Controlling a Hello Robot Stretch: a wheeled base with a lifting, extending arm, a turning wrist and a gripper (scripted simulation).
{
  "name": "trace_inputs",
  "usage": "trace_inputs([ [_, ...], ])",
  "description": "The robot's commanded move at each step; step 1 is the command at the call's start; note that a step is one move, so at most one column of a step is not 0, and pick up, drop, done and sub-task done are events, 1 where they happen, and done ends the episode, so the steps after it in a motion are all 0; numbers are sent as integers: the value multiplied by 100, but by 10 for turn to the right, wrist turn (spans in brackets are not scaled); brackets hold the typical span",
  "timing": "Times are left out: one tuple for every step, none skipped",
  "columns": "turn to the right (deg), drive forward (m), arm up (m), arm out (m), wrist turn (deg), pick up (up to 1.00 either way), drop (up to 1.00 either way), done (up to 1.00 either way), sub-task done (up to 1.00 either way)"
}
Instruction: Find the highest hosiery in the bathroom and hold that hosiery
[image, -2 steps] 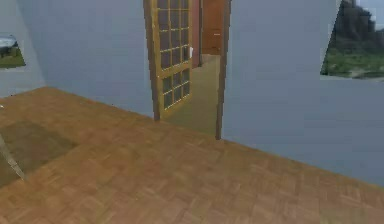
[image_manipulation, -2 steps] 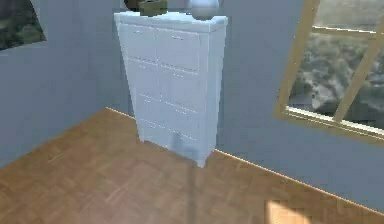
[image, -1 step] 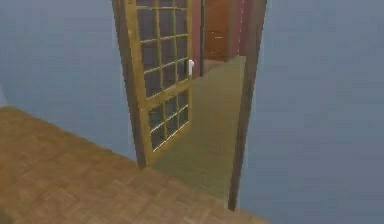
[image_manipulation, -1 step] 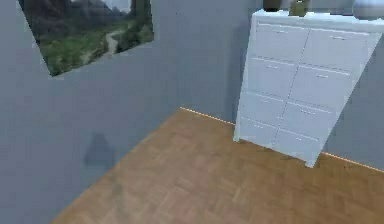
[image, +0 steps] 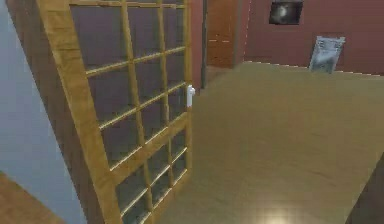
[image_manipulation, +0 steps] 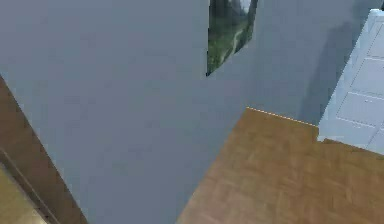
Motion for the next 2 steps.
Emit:
trace_inputs([
  [0,85,0,0,0,0,0,0,0],
  [450,0,0,0,0,0,0,0,0],
])
